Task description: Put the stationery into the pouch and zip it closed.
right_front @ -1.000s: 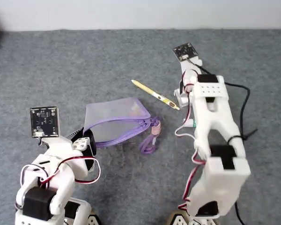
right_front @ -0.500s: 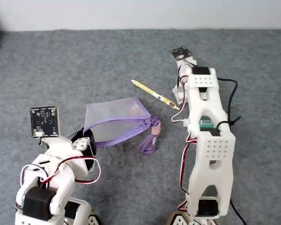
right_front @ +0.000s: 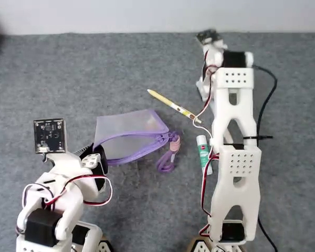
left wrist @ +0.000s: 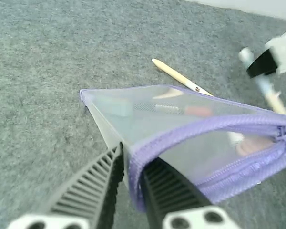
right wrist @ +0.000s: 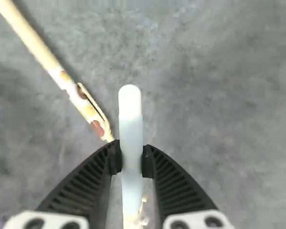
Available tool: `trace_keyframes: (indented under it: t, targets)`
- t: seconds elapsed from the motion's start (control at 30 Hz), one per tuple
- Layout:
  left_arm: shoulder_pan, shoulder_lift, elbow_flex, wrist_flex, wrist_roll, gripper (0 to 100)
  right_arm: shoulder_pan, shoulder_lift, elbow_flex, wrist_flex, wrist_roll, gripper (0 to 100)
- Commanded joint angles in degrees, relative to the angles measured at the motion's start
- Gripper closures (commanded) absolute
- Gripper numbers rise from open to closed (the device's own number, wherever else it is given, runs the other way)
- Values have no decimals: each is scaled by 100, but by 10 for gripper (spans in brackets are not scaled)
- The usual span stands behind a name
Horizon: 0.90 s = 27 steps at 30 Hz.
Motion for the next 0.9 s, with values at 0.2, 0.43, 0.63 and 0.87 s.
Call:
trace_keyframes:
  t: [0.2,0.43,0.63,0.87]
  targets:
    - [-26,79,-804,360,70,988,-207,-1086,-1495,295,-246,991]
    - [-26,932,-1253,440,220,988,-752,-2976,88,303,-396,991]
    - [-26,1855,-2097,448,352,988,-1446,-4892,1996,268,-1248,991]
    - [-26,2444,-2475,448,352,988,-2642,-6343,2716,207,-2338,991]
